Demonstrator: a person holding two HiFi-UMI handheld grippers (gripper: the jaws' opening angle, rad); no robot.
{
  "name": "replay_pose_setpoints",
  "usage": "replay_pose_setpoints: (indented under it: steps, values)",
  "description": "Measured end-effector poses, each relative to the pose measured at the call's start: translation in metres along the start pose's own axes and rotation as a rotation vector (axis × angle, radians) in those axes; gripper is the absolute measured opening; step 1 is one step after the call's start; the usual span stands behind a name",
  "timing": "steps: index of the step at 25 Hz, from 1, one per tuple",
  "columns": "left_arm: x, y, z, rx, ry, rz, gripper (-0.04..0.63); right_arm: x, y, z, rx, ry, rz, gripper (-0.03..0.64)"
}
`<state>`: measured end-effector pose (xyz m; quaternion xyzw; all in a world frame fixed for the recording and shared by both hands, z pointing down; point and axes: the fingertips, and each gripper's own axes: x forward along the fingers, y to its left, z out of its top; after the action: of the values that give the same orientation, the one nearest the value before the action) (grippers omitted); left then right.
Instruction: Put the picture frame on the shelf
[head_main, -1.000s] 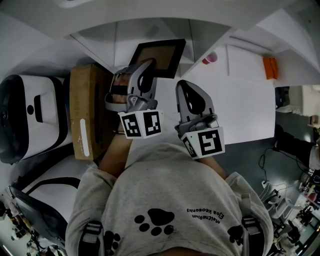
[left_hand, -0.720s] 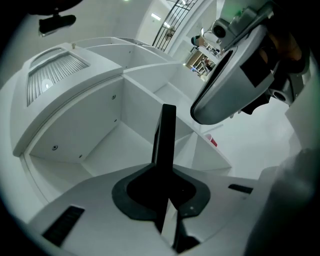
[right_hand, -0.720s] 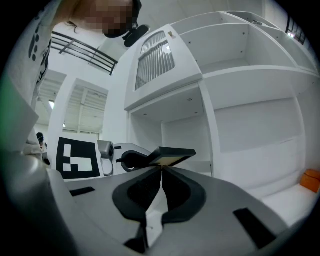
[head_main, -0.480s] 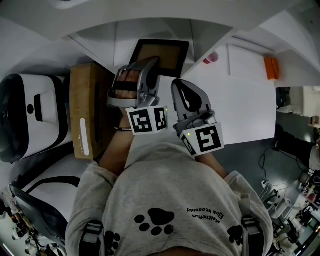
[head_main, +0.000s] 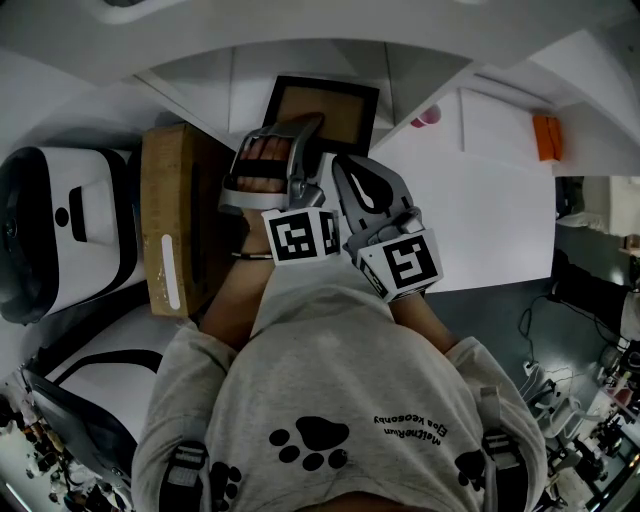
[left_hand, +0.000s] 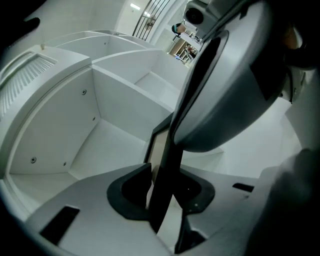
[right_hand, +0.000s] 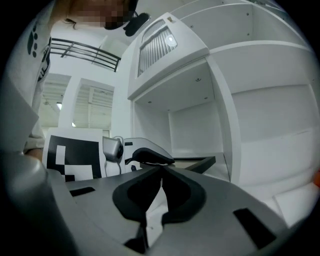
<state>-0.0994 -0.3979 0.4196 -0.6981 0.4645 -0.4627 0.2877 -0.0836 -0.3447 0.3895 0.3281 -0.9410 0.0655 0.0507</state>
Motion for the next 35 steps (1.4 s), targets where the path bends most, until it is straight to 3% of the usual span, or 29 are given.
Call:
replay_pose_setpoints:
  steps: [12, 14, 16, 27, 35]
  values:
    - [0.000, 0.002, -0.002, 0.006, -0.001, -0.082, 0.114, 0.016, 0.002, -0.009, -0.006, 0.034, 0.027, 0.038]
    - [0.002, -0.005, -0.005, -0.007, 0.013, -0.139, 0.168, 0.018, 0.000, -0.008, -0.005, 0.035, 0.027, 0.038]
    - [0.003, -0.011, -0.008, -0.022, 0.019, -0.163, 0.181, 0.020, -0.001, -0.008, -0.009, 0.036, 0.030, 0.038]
    - [-0.012, -0.001, -0.006, -0.080, -0.052, -0.094, 0.181, 0.026, 0.000, -0.010, -0.013, 0.042, 0.035, 0.038]
    - [-0.035, 0.002, -0.011, -0.201, -0.116, -0.071, 0.183, 0.027, -0.003, -0.013, -0.008, 0.042, 0.026, 0.038]
